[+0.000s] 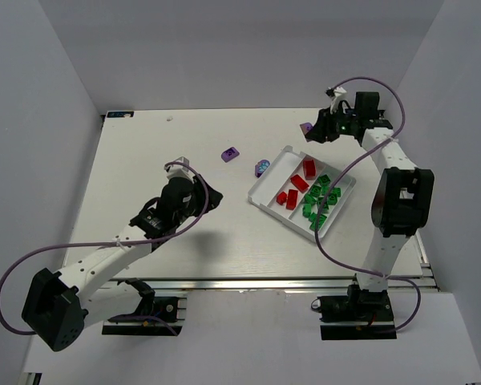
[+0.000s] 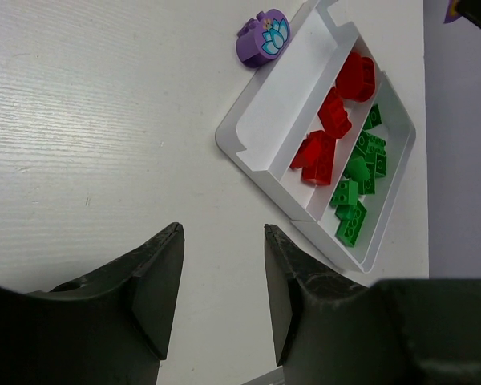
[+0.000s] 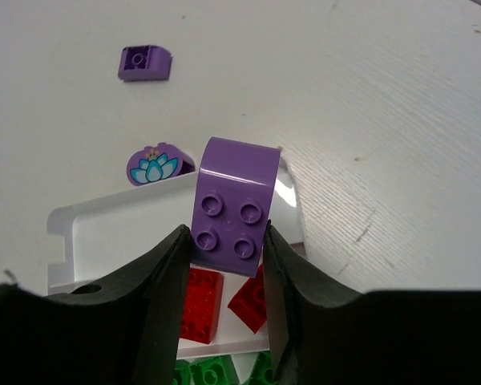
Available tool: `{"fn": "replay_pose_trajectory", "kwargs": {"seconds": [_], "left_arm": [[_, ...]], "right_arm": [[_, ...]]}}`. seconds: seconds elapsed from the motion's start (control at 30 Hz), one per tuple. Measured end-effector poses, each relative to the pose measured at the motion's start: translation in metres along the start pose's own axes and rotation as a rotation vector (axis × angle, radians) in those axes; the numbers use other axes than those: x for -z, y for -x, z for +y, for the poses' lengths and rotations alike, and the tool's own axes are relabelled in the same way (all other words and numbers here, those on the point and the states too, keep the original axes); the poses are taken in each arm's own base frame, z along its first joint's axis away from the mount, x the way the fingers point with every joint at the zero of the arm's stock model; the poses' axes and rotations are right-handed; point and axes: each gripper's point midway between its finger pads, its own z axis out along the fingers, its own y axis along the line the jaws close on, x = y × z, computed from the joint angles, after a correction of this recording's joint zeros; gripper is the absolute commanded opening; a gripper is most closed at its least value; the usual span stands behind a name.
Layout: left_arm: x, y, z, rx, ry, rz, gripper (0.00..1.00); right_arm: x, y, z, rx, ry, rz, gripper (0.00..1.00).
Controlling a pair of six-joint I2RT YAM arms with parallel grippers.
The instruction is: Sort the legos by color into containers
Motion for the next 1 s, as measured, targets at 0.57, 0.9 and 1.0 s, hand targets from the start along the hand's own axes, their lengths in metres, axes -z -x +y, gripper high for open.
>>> {"fn": "replay_pose_trajectory", "kwargs": {"seconds": [0.57,0.9,1.0], "left_arm": [[0.002,-0.002,0.002,0.006,-0.010,-0.008,0.56],[-0.007,-0.008,0.007,-0.001,0.015,0.015,0.60],[-0.010,-0.010,0.008,-0.006,0.021,0.022,0.61]], "right_arm": [[-0.053,-0.074,0.034,0.157,0.120,0.275,0.09],[-0.059,-0.093,0.023,0.167,0.068,0.339,0.34],[-0.061,-0.095,0.023,0.174,0.063,0.347,0.42]]}}
